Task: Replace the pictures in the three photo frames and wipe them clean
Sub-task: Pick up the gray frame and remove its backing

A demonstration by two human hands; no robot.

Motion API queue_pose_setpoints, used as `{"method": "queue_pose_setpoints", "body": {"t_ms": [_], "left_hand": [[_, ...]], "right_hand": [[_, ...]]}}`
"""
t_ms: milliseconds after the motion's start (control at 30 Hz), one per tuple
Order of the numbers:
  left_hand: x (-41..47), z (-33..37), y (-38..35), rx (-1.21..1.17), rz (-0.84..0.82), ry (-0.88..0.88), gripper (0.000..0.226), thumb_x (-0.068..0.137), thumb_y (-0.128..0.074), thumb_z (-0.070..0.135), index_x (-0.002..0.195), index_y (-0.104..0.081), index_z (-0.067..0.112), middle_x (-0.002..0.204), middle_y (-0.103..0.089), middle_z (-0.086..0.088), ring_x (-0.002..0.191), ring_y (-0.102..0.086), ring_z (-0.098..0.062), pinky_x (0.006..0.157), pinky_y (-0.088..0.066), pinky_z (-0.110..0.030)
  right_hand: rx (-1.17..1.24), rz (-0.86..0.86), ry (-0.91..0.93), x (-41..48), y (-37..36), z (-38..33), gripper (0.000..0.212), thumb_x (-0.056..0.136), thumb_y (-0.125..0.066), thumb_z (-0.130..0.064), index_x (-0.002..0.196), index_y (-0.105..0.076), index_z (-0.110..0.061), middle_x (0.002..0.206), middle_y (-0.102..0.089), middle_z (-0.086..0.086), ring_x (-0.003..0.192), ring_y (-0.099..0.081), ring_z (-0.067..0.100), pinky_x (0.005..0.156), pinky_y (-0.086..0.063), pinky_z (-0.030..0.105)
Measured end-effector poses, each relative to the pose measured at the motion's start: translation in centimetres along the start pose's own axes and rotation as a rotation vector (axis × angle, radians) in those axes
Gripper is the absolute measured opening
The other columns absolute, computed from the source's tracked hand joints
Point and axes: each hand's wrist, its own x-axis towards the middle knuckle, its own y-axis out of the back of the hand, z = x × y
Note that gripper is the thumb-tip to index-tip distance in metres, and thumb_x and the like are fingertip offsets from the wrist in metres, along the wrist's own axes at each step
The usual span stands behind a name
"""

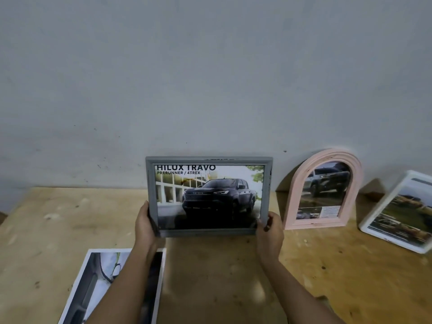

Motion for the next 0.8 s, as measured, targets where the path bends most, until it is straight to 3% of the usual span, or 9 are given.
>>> {"method": "queue_pose_setpoints", "body": {"t_ms": [67,200,300,467,533,633,700,800], "left_hand": [[-1.7,0.2,-0.1,-0.005,0.0,-0.037,0.032,0.098,-0.036,0.033,0.092,-0.062,0.017,0.074,-0.066,0.0,0.059,-0.064,-0.012,0.05,-0.051,-0.02],[-6.5,-0.3,-1.0,-0.029,0.031,-0.09,0.033,0.095,-0.038,0.041,0.098,-0.064,0.021,0.091,-0.064,-0.006,0.072,-0.062,-0.021,0.056,-0.05,-0.029],[-10.6,-2.1,-2.5,-0.027,0.044,-0.095,0.037,0.096,-0.035,0.041,0.087,-0.066,0.023,0.079,-0.069,-0.001,0.064,-0.066,-0.016,0.052,-0.05,-0.024],[-18.4,-6.8,-7.2,-0.056,-0.016,-0.089,0.038,0.099,-0.033,0.034,0.083,-0.065,0.02,0.067,-0.07,-0.002,0.054,-0.067,-0.014,0.053,-0.053,-0.026],[-20.9,-8.9,-9.8,-0.036,-0.053,-0.091,0.035,0.099,-0.032,0.033,0.085,-0.062,0.021,0.064,-0.07,0.001,0.055,-0.066,-0.014,0.056,-0.052,-0.027],[-23.9,-11.2,-13.3,-0.012,-0.092,-0.09,0.031,0.098,-0.034,0.031,0.096,-0.061,0.017,0.084,-0.067,-0.007,0.074,-0.063,-0.021,0.064,-0.048,-0.031],[-25.1,-12.6,-15.2,0.009,-0.143,-0.058,0.035,0.096,-0.035,0.033,0.106,-0.062,0.013,0.095,-0.065,-0.012,0.081,-0.061,-0.025,0.067,-0.048,-0.033],[-26.6,-14.0,-18.4,0.055,-0.203,-0.059,0.039,0.096,-0.031,0.033,0.105,-0.062,0.012,0.093,-0.064,-0.012,0.081,-0.06,-0.024,0.067,-0.046,-0.034]], "right_hand": [[0.007,-0.016,0.06,-0.2,1.1,-0.3,0.023,0.089,-0.056,-0.003,0.112,-0.055,-0.005,0.1,-0.055,0.004,0.093,-0.053,0.022,0.076,-0.041,0.027],[0.08,-0.078,0.087,0.0,5.0,-0.7,0.022,0.089,-0.055,-0.002,0.111,-0.055,-0.005,0.099,-0.057,0.007,0.082,-0.055,0.016,0.065,-0.04,0.011],[0.092,-0.133,0.103,0.5,9.5,0.2,0.025,0.089,-0.057,-0.006,0.113,-0.054,-0.01,0.105,-0.059,0.008,0.092,-0.057,0.021,0.077,-0.05,0.03],[0.023,-0.185,0.101,2.0,19.8,3.2,0.027,0.087,-0.062,-0.013,0.111,-0.056,-0.021,0.11,-0.058,0.002,0.099,-0.057,0.018,0.087,-0.052,0.038],[-0.015,-0.159,0.108,2.6,24.3,4.5,0.026,0.086,-0.064,-0.013,0.111,-0.059,-0.018,0.109,-0.06,0.003,0.094,-0.055,0.015,0.081,-0.05,0.031],[-0.003,-0.149,0.08,3.6,30.0,5.9,0.027,0.09,-0.059,-0.009,0.117,-0.06,-0.008,0.107,-0.064,0.007,0.086,-0.055,0.012,0.066,-0.043,0.018],[0.02,-0.157,0.027,4.4,33.4,6.8,0.029,0.095,-0.052,-0.013,0.122,-0.059,-0.007,0.111,-0.063,0.004,0.093,-0.056,0.017,0.073,-0.044,0.022],[0.089,-0.16,-0.129,5.9,37.7,8.6,0.033,0.099,-0.041,-0.029,0.115,-0.065,-0.012,0.119,-0.064,0.008,0.105,-0.058,0.023,0.093,-0.046,0.036]]}}
